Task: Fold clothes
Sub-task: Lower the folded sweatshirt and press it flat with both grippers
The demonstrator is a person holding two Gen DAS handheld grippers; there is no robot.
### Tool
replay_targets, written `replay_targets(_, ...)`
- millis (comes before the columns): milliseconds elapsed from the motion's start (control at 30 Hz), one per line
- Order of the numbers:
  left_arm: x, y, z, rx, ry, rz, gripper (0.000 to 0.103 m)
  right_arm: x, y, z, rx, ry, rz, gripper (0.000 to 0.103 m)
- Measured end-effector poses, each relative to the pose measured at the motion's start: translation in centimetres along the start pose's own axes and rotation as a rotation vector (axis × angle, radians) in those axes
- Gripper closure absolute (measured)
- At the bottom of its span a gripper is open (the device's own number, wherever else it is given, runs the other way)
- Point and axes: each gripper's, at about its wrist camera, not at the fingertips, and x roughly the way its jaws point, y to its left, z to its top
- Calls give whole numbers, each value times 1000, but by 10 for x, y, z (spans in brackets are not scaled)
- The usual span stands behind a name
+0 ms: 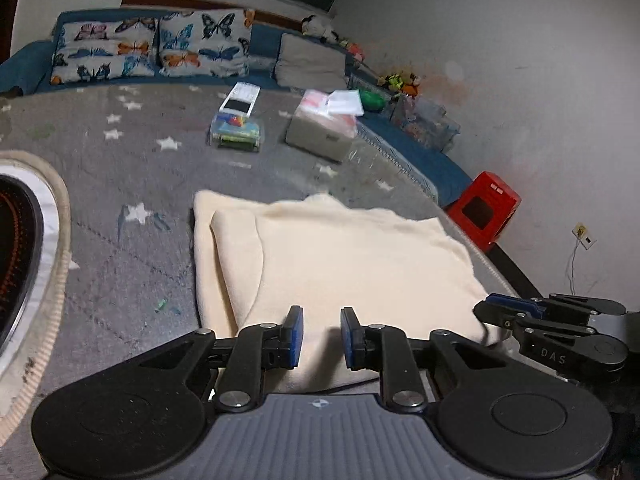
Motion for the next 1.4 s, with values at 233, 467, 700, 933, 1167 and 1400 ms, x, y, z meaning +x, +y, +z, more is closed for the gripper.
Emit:
replay_targets(233, -1, -3, -8, 26, 0, 19, 81, -6, 37, 2, -78, -32, 93, 86)
replay_targets(467, -8, 1, -8, 14, -7, 15, 81, 0, 49, -1, -103, -7, 91, 86)
replay_targets(700, -12, 3, -11, -2, -9, 24, 81, 0, 73, 10, -131, -42, 152, 79)
replay_targets(933, -19, 4, -12, -22, -13, 31, 80, 8, 88, 6, -161, -30, 148, 74)
replay_targets(1167, -31, 7, -16, -39, -25, 51, 68, 13, 101, 12, -153, -37, 155, 65)
replay_targets(1400, -44, 21, -20, -61, -28, 106, 61, 14, 110, 10, -160, -29, 143, 59)
